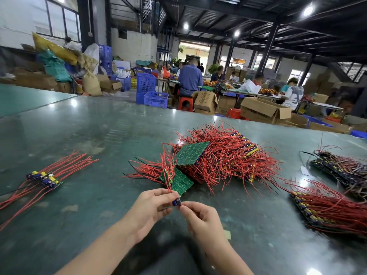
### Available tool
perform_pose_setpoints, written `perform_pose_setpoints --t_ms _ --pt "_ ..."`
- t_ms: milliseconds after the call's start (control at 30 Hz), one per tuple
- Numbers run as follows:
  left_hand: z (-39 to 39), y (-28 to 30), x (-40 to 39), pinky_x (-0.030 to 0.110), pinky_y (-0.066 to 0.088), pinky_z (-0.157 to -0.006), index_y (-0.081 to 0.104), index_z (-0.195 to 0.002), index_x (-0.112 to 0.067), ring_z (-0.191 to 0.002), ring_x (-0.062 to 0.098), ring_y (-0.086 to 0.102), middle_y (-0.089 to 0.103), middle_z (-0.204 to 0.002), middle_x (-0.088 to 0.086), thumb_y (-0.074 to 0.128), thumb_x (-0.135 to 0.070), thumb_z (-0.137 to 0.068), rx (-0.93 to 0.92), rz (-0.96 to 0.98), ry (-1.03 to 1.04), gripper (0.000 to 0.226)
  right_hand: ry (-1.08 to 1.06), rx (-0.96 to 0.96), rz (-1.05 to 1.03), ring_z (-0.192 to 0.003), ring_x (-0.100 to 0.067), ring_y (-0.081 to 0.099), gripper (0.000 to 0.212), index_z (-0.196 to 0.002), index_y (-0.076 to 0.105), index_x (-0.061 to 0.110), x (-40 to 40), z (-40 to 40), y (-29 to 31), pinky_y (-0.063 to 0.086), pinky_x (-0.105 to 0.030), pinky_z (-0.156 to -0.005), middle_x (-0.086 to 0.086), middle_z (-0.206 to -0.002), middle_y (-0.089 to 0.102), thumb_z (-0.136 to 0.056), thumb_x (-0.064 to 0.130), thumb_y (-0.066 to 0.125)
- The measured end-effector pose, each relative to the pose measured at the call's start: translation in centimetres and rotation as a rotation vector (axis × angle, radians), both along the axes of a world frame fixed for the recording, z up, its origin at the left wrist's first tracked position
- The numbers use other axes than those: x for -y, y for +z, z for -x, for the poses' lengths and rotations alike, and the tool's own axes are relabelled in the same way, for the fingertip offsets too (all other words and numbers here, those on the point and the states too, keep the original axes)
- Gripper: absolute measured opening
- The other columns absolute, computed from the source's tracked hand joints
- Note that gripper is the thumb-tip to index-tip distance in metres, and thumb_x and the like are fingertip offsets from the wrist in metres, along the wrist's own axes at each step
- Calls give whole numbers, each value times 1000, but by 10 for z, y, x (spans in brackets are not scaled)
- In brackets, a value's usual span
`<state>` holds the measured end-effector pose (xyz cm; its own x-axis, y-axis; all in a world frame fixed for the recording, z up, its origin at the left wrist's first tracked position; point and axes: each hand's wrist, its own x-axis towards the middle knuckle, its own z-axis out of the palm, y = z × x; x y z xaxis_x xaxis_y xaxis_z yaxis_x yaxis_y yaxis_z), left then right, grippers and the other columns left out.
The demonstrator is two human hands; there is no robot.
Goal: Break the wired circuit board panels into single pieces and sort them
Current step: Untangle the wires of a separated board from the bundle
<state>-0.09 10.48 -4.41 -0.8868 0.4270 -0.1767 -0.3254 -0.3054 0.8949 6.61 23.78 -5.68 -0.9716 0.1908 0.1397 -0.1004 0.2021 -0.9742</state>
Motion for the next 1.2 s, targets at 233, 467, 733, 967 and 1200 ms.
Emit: perform_pose_setpoints --t_ms 233,467,733,967,1200 --pt "3 -5 1 23 57 -59 69 -83 2 -65 17 69 72 -80 17 67 -1 -78 25 -70 92 6 -5 44 -140 -35 -7 42 24 -75 71 22 -7 0 0 36 -17 -44 2 -41 53 -93 16 57" --pt "3 -7 -2 24 59 -69 68 -85 5 -79 20 70 73 -86 19 73 -8 -65 -77 -117 203 25 -119 29 -201 -32 -7 41 25 -70 70 19 -9 0 0 34 -16 -42 1 -40 54 -92 18 58" --pt "8 -8 -3 19 56 -62 68 -89 6 -75 15 71 73 -85 17 65 0 -78 -37 -233 254 13 -147 53 -287 -37 -3 45 26 -69 69 22 -11 1 1 36 -14 -49 2 -43 58 -92 21 57" --pt "10 -8 -1 23 58 -62 69 -84 3 -71 14 69 72 -79 13 65 2 -79 -53 -240 266 7 -229 64 -404 -46 -10 50 30 -61 64 30 -15 3 -2 44 -30 -58 3 -43 54 -90 27 58" --pt "15 -7 2 23 58 -62 66 -87 5 -67 13 69 71 -73 9 63 1 -79 -47 -304 316 9 -252 80 -426 -51 -8 55 27 -64 63 35 -17 3 0 48 -31 -64 1 -50 61 -89 29 59"
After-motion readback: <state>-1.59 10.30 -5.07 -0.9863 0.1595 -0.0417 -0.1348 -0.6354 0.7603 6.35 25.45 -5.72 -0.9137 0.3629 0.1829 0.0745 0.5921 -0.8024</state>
